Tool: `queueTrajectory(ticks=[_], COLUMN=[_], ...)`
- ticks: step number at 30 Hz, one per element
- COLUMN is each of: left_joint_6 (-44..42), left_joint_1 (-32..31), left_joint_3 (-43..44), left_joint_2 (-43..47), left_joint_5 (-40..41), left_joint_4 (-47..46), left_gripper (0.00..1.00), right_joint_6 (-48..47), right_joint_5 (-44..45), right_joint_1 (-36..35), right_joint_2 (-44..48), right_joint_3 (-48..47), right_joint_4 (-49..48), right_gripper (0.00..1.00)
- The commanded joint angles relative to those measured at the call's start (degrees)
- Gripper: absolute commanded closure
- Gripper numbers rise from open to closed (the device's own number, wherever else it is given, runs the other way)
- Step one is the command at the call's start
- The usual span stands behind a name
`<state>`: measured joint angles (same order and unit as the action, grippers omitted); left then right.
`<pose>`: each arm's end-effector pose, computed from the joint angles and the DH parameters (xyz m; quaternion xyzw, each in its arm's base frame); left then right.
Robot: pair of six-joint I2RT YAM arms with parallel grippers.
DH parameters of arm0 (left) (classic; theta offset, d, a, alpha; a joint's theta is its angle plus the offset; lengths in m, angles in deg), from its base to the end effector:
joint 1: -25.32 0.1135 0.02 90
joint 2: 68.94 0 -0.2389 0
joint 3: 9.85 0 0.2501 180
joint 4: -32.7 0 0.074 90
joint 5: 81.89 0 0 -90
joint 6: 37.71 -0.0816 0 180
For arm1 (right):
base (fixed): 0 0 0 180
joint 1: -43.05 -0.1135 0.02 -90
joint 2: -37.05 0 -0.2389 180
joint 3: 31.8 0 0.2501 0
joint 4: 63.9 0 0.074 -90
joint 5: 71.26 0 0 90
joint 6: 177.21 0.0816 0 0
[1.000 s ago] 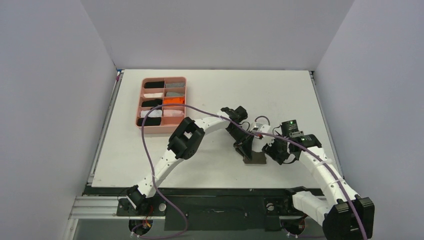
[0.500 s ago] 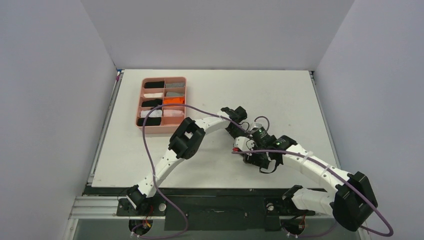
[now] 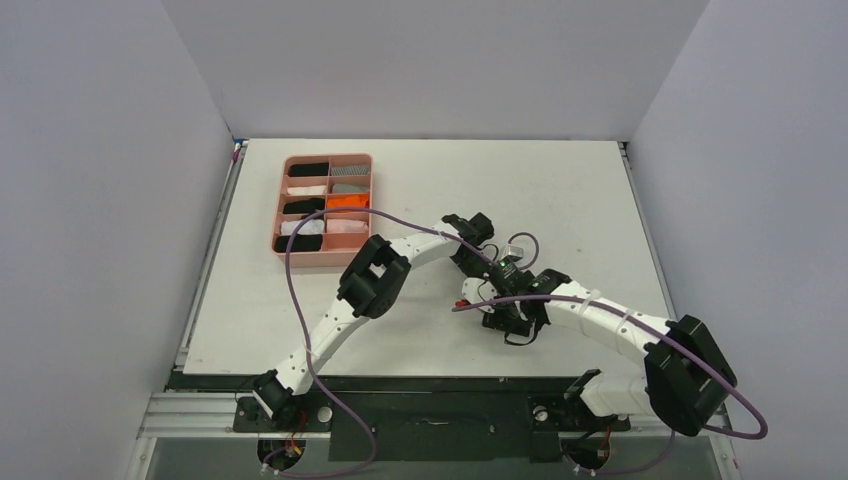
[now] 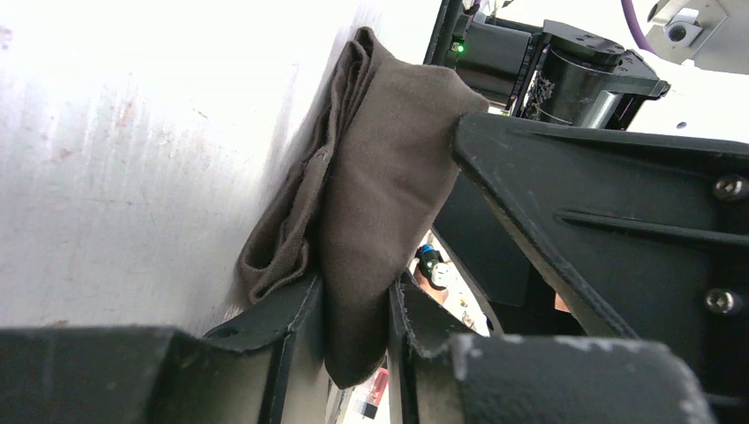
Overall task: Roll the underwear
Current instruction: Roll the underwear to the center of the board.
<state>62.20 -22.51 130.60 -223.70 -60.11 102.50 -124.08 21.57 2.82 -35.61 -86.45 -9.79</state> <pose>0.2722 -0.4134 0.0498 -0.2959 -0.7726 0.5110 0.2332 0.1815 0.1483 0.1162 -0.6124 0.7747 -0.0198 0.1560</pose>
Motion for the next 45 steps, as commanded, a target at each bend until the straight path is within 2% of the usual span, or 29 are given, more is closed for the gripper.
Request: queueTrajectory(ticks=[1, 16, 23, 25, 30, 33, 35, 40, 42, 45], left_joint_6=[-5.29, -5.65, -6.22, -6.44, -6.72, -7.41, -7.6, -7.71, -7.84, -7.95], left_joint_1=[0.4, 0.38, 0.39, 0.52, 1.41, 2.38, 2.95, 3.79, 3.93, 4.55], left_joint_3=[-2.13, -1.66, -2.2, -2.32, -2.44, -2.66, -2.95, -2.62, -2.25, -2.15], left_joint_2=[-6.56, -6.7, -6.66, -6.63, -6.37, -5.71, -5.21, -4.67, -4.61, -4.21], left_joint_5=[18.46, 18.16, 16.83, 16.32, 14.83, 14.64, 14.65, 14.06, 13.93, 13.71], left_joint_4=[1.6, 2.0, 1.99, 2.0, 1.75, 1.69, 1.31, 1.35, 1.73, 1.89], left_gripper=[1.0, 1.0, 1.0, 1.0, 1.0, 0.92, 0.86, 0.67, 0.55, 0.45], right_joint_6=[-0.64, -2.12, -3.6, -3.91, -4.27, -4.19, -4.14, -4.25, -4.27, -4.3], right_joint_5=[1.4, -0.24, -1.55, -2.25, -6.64, -9.35, -10.6, -12.69, -13.43, -14.4], right_joint_1=[-0.54, -0.71, 1.63, 3.04, 6.53, 8.14, 8.63, 9.57, 10.02, 10.38], right_joint_2=[-1.58, -8.91, -11.88, -12.74, -14.75, -15.35, -15.53, -16.65, -17.15, -17.49], right_joint_3=[-0.08, 0.1, 0.12, -0.3, -2.32, -3.82, -4.29, -5.35, -5.63, -5.92], right_joint_4=[-2.05, -4.6, -5.54, -5.45, -3.86, -1.98, -1.29, 0.49, 0.95, 1.52], right_gripper=[0.46, 0.46, 0.49, 0.53, 0.75, 0.93, 1.0, 1.0, 1.0, 1.0])
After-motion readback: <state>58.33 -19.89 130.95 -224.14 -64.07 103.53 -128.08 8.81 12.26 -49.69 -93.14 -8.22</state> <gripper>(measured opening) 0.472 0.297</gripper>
